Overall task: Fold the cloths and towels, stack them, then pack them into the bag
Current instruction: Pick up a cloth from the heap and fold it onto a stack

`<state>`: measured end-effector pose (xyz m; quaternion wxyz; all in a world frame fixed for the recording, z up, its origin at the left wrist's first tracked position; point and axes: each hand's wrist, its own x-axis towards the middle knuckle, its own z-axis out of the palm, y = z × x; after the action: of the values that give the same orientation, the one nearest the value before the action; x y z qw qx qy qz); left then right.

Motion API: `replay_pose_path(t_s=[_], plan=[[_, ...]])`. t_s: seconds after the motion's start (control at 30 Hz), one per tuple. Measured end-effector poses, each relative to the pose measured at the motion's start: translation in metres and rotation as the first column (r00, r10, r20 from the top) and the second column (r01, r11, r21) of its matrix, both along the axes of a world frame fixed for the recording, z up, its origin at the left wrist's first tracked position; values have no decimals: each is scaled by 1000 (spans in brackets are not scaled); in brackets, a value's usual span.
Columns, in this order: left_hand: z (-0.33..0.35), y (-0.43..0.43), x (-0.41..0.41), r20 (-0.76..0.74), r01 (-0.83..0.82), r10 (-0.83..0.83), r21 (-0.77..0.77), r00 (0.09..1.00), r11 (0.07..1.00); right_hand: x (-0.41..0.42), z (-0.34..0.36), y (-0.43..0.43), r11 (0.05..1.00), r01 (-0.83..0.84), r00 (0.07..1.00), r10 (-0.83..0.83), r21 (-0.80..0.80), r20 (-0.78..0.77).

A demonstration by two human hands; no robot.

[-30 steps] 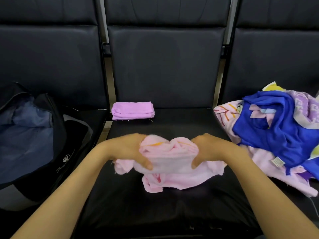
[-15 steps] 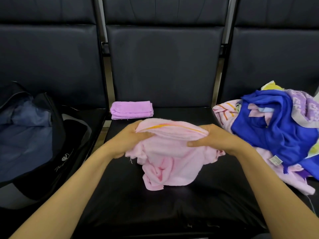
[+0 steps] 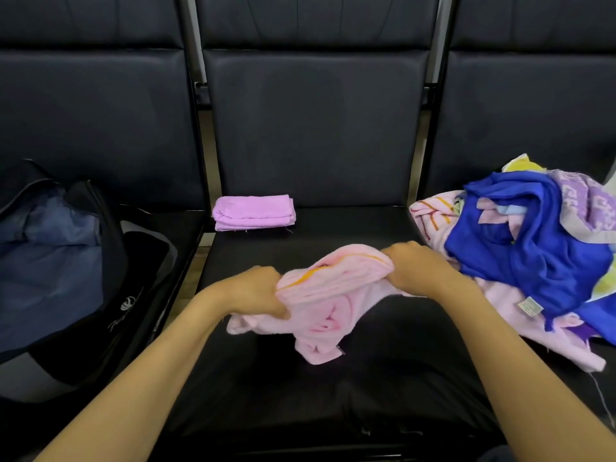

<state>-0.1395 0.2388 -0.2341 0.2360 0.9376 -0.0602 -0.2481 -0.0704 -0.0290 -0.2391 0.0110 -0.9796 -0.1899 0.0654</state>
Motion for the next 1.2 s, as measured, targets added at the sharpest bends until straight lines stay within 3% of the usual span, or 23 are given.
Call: replay_pose_path(t_s=[0.07,0.2,0.3,0.37,0.43,0.5,0.63,0.7,0.77,0.9,1.0,1.1,1.2], plan=[[-2,1,2,63,-47,51,-63,997,997,-3,3,-4,988,-9,1000,13,152,-23],[2,7,-7,44,-110,136,-375,990,921,-19,14,-6,864,15,990,57,503,-126],[14,10,-10,125,-100,182,-481,975,871,-25,20,-4,812,22,983,90,583,-162],[31,13,-13,151,-60,135,-420,979,906,-30,33,-7,801,36,976,99,597,-192],[51,15,-17,153,-10,55,-278,987,961,-34,53,-15,805,47,954,139,591,-267],[71,13,-21,123,2,14,-133,992,991,-39,75,-22,868,13,932,169,496,-321],[98,12,-22,196,-26,11,73,981,997,-43,105,-20,980,-165,972,180,108,-149],[109,14,-24,250,-27,-2,112,968,993,-46,120,-18,989,-144,984,147,38,-99],[123,15,-30,274,21,-41,76,961,997,-49,134,-21,986,-143,982,152,82,-110],[147,22,-42,218,88,-43,-199,975,976,-52,157,-30,934,-179,967,225,308,-121],[160,29,-44,154,91,-54,-239,987,967,-58,172,-30,897,-157,952,248,413,-177],[165,29,-41,129,110,-100,-71,987,991,-61,179,-27,941,-129,941,216,313,-261],[152,28,-27,262,-11,-41,192,964,981,-52,169,-16,991,-110,965,126,81,-232]])
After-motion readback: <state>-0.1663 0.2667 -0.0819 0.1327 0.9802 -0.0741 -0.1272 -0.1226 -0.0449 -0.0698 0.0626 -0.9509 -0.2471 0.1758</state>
